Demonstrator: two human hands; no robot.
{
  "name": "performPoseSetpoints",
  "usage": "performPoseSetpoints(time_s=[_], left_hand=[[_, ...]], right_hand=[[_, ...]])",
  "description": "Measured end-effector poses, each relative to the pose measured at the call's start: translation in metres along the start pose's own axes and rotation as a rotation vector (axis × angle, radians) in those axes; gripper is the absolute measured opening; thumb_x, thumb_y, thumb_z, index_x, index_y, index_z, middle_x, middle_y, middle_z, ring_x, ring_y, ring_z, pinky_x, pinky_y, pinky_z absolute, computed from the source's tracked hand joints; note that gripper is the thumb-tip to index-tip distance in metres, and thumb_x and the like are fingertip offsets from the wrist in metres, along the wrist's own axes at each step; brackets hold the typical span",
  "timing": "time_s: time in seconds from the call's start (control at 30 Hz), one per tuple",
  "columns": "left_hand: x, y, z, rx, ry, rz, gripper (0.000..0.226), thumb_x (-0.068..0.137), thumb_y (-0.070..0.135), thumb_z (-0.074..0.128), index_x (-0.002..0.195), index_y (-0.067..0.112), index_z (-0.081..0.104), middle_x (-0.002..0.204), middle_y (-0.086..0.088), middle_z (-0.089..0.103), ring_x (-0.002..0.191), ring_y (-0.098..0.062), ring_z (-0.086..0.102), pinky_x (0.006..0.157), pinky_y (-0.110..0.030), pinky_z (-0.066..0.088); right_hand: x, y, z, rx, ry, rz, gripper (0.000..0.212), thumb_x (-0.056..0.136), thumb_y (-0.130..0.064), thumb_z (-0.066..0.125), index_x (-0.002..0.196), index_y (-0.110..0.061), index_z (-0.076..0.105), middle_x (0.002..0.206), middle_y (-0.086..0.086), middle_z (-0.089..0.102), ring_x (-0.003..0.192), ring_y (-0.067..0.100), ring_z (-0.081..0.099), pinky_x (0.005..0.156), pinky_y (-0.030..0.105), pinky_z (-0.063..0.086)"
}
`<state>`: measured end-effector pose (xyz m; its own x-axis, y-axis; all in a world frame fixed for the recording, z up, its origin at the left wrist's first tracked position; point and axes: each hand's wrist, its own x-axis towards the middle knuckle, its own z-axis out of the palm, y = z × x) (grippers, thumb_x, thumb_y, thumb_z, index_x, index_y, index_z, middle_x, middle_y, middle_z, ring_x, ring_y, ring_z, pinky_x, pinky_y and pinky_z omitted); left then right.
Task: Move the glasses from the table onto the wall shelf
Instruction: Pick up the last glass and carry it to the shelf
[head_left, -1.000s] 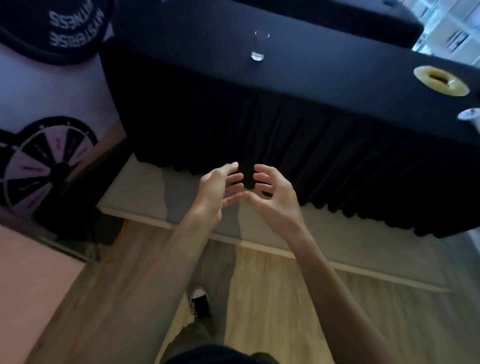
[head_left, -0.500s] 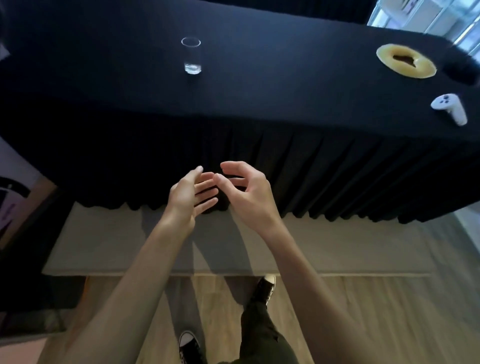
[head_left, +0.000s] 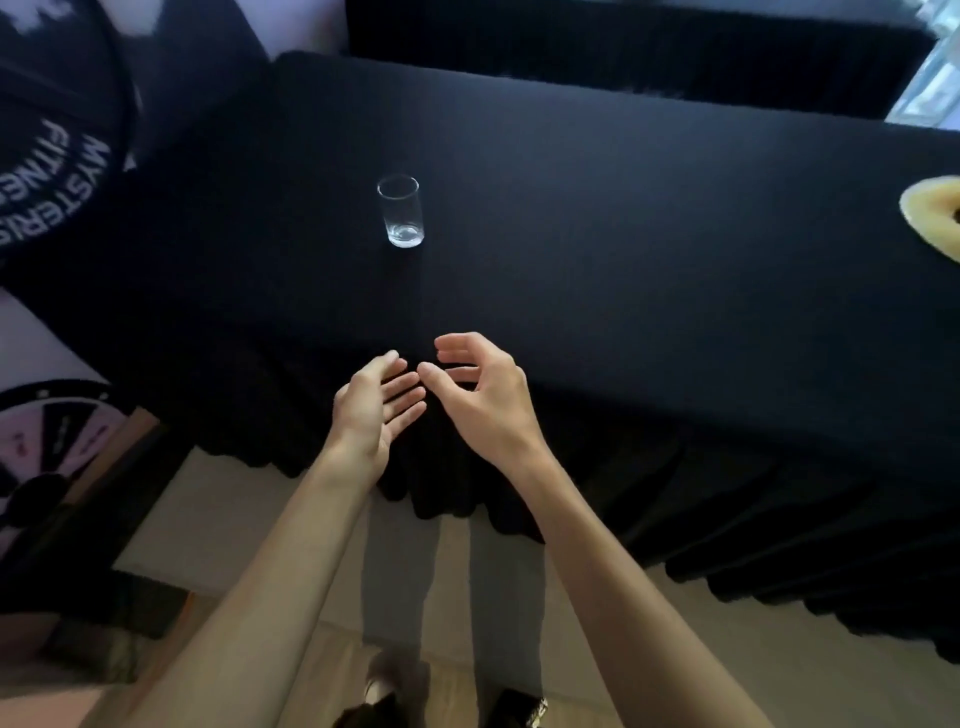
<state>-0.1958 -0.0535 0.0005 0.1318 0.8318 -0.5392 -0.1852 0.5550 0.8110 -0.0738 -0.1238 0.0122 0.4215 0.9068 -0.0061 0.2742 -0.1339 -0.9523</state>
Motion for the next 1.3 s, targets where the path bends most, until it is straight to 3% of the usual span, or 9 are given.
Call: performPoseSetpoints(time_s=[0.17, 0.33, 0.57, 0.67, 0.77, 0.87, 0.97, 1.17, 1.3], left_hand=[[0.044, 0.026, 0.016, -0.060, 0.045, 0.033, 0.037, 0.100, 0.028, 0.062, 0.128, 0.005, 0.060, 0.120, -0.022, 0.070, 0.103, -0.031, 0.074, 0.083, -0.037, 0.062], [0.089, 0.054, 0.020, -0.080, 0.050, 0.072, 0.041, 0.102, 0.036, 0.058, 0.130, 0.007, 0.061, 0.126, -0.018, 0.069, 0.111, -0.031, 0.071, 0.096, -0.040, 0.058], [0.138, 0.081, 0.010, -0.084, 0.049, 0.107, 0.046, 0.102, 0.045, 0.054, 0.131, 0.011, 0.064, 0.127, -0.014, 0.069, 0.114, -0.028, 0.069, 0.103, -0.044, 0.054], [0.159, 0.089, 0.004, -0.093, 0.036, 0.091, 0.048, 0.102, 0.048, 0.053, 0.131, 0.011, 0.064, 0.128, -0.013, 0.068, 0.114, -0.027, 0.069, 0.102, -0.043, 0.054], [0.177, 0.096, 0.002, -0.097, 0.007, 0.079, 0.048, 0.101, 0.050, 0.053, 0.129, 0.013, 0.064, 0.128, -0.013, 0.068, 0.113, -0.027, 0.069, 0.100, -0.041, 0.056], [0.190, 0.105, 0.004, -0.097, -0.023, 0.063, 0.046, 0.101, 0.052, 0.052, 0.124, 0.015, 0.064, 0.128, -0.013, 0.067, 0.113, -0.026, 0.069, 0.100, -0.041, 0.056], [0.200, 0.110, 0.007, -0.106, -0.047, 0.037, 0.051, 0.100, 0.054, 0.052, 0.129, 0.013, 0.063, 0.129, -0.014, 0.066, 0.112, -0.027, 0.069, 0.099, -0.042, 0.056], [0.200, 0.114, 0.002, -0.150, -0.082, 0.001, 0.064, 0.100, 0.056, 0.049, 0.141, 0.007, 0.058, 0.135, -0.016, 0.065, 0.116, -0.028, 0.068, 0.102, -0.043, 0.055], [0.180, 0.113, -0.005, -0.131, -0.111, 0.007, 0.059, 0.100, 0.054, 0.050, 0.135, 0.008, 0.061, 0.127, -0.016, 0.071, 0.114, -0.030, 0.071, 0.105, -0.045, 0.054]], right_hand=[[0.064, 0.008, 0.009, -0.002, 0.007, 0.028, 0.054, 0.090, -0.036, 0.078, 0.139, -0.022, 0.059, 0.121, -0.005, 0.071, 0.105, 0.007, 0.070, 0.089, 0.024, 0.057], [0.132, 0.013, 0.026, -0.052, 0.038, 0.069, 0.066, 0.087, -0.039, 0.080, 0.145, -0.018, 0.054, 0.125, -0.001, 0.069, 0.109, 0.011, 0.068, 0.096, 0.031, 0.057], [0.231, 0.008, 0.075, -0.155, 0.092, 0.101, 0.068, 0.088, -0.042, 0.078, 0.145, -0.016, 0.052, 0.136, 0.005, 0.065, 0.124, 0.021, 0.063, 0.105, 0.039, 0.053], [0.256, 0.009, 0.095, -0.214, 0.154, 0.099, 0.065, 0.087, -0.040, 0.078, 0.141, -0.014, 0.053, 0.131, 0.004, 0.066, 0.120, 0.021, 0.065, 0.100, 0.035, 0.053], [0.268, 0.010, 0.106, -0.272, 0.263, 0.133, 0.074, 0.085, -0.044, 0.078, 0.145, -0.012, 0.048, 0.134, 0.005, 0.064, 0.120, 0.022, 0.064, 0.091, 0.029, 0.048], [0.276, 0.010, 0.113, -0.358, 0.315, 0.128, 0.083, 0.081, -0.051, 0.079, 0.149, -0.016, 0.044, 0.136, 0.003, 0.062, 0.123, 0.023, 0.062, 0.096, 0.037, 0.051], [0.282, 0.009, 0.118, -0.382, 0.337, 0.096, 0.071, 0.081, -0.054, 0.078, 0.141, -0.025, 0.052, 0.128, -0.001, 0.066, 0.117, 0.021, 0.064, 0.094, 0.039, 0.053], [0.260, 0.004, 0.113, -0.228, 0.273, 0.001, 0.060, 0.076, -0.048, 0.085, 0.126, -0.024, 0.063, 0.107, -0.012, 0.073, 0.098, 0.008, 0.070, 0.087, 0.032, 0.058], [0.217, -0.005, 0.114, -0.118, 0.159, -0.135, 0.055, 0.077, -0.037, 0.089, 0.121, -0.015, 0.063, 0.107, -0.010, 0.072, 0.100, 0.004, 0.073, 0.084, 0.029, 0.062]])
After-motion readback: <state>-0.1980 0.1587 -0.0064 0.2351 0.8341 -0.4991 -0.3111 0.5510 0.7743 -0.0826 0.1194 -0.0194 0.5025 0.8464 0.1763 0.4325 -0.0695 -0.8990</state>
